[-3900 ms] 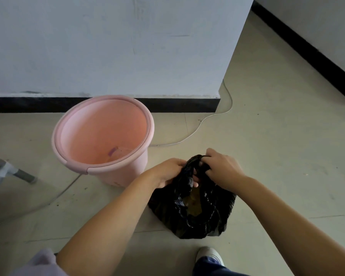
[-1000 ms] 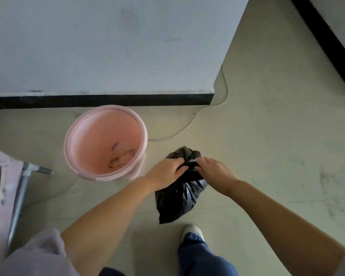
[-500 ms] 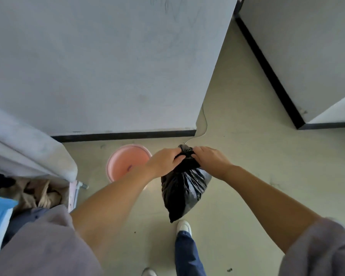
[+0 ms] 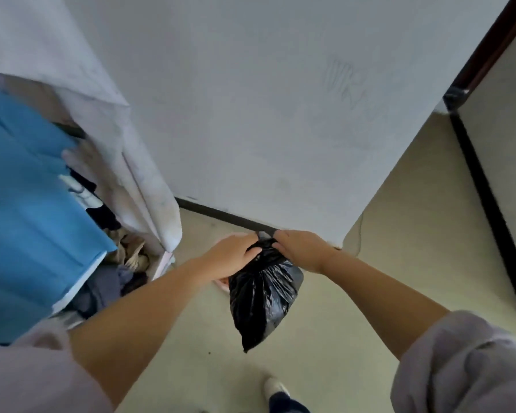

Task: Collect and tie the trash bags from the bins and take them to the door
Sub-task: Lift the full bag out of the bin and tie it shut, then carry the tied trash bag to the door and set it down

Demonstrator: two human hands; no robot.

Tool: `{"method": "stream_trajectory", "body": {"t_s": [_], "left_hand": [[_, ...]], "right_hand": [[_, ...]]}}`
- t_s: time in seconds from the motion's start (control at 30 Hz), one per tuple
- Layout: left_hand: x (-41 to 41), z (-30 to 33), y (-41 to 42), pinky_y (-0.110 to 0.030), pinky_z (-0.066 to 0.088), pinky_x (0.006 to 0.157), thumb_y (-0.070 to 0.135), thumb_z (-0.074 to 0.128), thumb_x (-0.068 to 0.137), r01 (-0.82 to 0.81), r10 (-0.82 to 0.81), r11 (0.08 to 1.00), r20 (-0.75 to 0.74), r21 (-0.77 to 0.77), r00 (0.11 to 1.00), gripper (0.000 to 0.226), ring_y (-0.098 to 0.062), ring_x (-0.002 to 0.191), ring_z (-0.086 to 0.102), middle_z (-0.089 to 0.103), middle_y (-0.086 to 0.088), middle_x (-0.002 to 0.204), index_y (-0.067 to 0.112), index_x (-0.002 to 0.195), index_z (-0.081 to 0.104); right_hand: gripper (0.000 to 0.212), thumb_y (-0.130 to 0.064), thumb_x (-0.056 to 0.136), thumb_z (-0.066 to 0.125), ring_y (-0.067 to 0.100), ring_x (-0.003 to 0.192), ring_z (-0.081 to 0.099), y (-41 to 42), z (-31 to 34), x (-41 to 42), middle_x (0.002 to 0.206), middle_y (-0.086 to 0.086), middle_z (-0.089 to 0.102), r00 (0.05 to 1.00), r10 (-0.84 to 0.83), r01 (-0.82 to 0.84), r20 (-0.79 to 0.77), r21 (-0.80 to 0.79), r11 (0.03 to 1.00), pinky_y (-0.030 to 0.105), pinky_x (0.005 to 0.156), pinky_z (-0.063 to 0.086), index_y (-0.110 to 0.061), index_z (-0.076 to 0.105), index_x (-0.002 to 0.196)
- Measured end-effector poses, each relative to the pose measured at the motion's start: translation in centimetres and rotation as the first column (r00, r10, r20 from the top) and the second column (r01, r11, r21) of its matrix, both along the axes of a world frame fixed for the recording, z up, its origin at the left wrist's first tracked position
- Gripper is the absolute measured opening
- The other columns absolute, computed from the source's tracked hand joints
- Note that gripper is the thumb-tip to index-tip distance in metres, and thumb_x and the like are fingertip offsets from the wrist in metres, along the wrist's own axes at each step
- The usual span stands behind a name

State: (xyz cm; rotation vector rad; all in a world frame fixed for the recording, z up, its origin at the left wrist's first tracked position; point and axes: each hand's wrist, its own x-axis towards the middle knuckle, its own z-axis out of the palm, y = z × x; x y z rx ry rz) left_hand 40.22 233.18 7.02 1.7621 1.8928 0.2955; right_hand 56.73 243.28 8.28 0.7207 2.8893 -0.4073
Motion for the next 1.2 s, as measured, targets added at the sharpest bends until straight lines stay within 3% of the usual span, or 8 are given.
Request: {"method": "stream_trajectory", "body": {"t_s": [0.1,0.17,0.27,0.43,0.6,0.9,1.03,1.2], "left_hand": [[-0.8,-0.1,-3.4,-0.036,0.046,0.084,0.028,0.039,0.100,-0.192,0.193,0.981,0.007,-0.027,0.981,0.034,-0.026,0.101,0.060,0.063,-0.010,0.112,0.001,0.116,0.053],[-0.9,-0.7,-6.1,-0.043,0.047,0.079,0.030,0.039,0.100,-0.335,0.336,0.940,0.018,-0.059,0.942,0.031,-0.027,0.086,0.060,0.063,-0.012,0.094,0.002,0.100,0.052],[0.7,-1.2,-10.8,-0.037,0.038,0.069,0.030,0.038,0.100,-0.530,0.530,0.843,-0.028,-0.093,0.847,0.025,-0.026,0.076,0.051,0.054,-0.009,0.081,0.011,0.083,0.041],[4.0,-1.2,-21.3,-0.034,0.034,0.065,0.029,0.040,0.100,-0.772,0.772,0.630,-0.038,-0.086,0.635,0.021,-0.024,0.078,0.050,0.052,-0.008,0.084,0.015,0.083,0.041],[9.7,-1.3,-34.1,-0.035,0.037,0.070,0.026,0.040,0.100,-0.934,0.934,0.355,-0.026,-0.050,0.357,0.026,-0.030,0.092,0.057,0.062,-0.015,0.101,0.004,0.104,0.055],[29.9,-2.6,-56.7,-0.040,0.047,0.080,0.025,0.039,0.100,-0.983,0.989,-0.149,-0.025,-0.105,-0.148,0.029,-0.033,0.093,0.060,0.065,-0.017,0.102,0.004,0.110,0.056],[39.3,-2.7,-65.6,-0.034,0.040,0.068,0.026,0.038,0.100,-0.934,0.942,-0.335,-0.032,-0.123,-0.334,0.023,-0.024,0.075,0.051,0.057,-0.008,0.082,0.008,0.097,0.052],[48.0,-2.3,-74.4,-0.029,0.033,0.065,0.024,0.038,0.101,-0.858,0.864,-0.504,-0.051,-0.094,-0.502,0.021,-0.020,0.072,0.046,0.048,0.000,0.077,0.010,0.098,0.053]], "right_hand": [[0.029,-0.030,0.102,0.031,0.031,0.095,0.058,-0.3,-0.7,-3.0,0.106,0.012,0.060,0.977,0.215,-0.215,-0.012,-0.013,0.977,0.039,0.077,0.043,-0.007,0.047,0.109],[0.030,-0.032,0.102,0.030,0.029,0.090,0.058,-1.0,-1.2,-4.7,0.100,0.009,0.061,0.935,0.354,-0.354,0.001,-0.022,0.935,0.039,0.078,0.044,-0.009,0.049,0.101],[0.030,-0.036,0.101,0.027,0.022,0.074,0.053,-3.5,-1.6,-6.8,0.082,0.000,0.055,0.848,0.531,-0.531,0.008,-0.018,0.847,0.038,0.072,0.045,-0.016,0.044,0.086],[0.029,-0.029,0.103,0.031,0.032,0.092,0.057,-12.7,-1.5,-10.1,0.103,0.015,0.058,0.619,0.783,-0.783,0.058,-0.033,0.622,0.041,0.077,0.040,-0.004,0.047,0.103],[0.029,-0.029,0.102,0.033,0.036,0.091,0.059,-25.5,-2.0,-10.1,0.102,0.017,0.060,0.324,0.946,-0.946,0.017,0.008,0.324,0.041,0.069,0.040,-0.004,0.049,0.103],[0.030,-0.029,0.103,0.029,0.032,0.084,0.059,-51.8,-2.8,1.4,0.096,0.012,0.060,-0.221,0.975,-0.975,0.025,0.018,-0.221,0.032,0.057,0.034,-0.006,0.047,0.105],[0.031,-0.029,0.102,0.032,0.032,0.084,0.061,-63.3,-3.9,8.1,0.095,0.012,0.062,-0.389,0.920,-0.921,-0.039,0.037,-0.388,0.031,0.062,0.033,-0.004,0.049,0.103],[0.030,-0.030,0.102,0.031,0.032,0.085,0.060,-75.5,-4.5,14.9,0.096,0.011,0.062,-0.535,0.844,-0.845,-0.044,-0.003,-0.535,0.030,0.063,0.032,-0.006,0.049,0.104]]}}
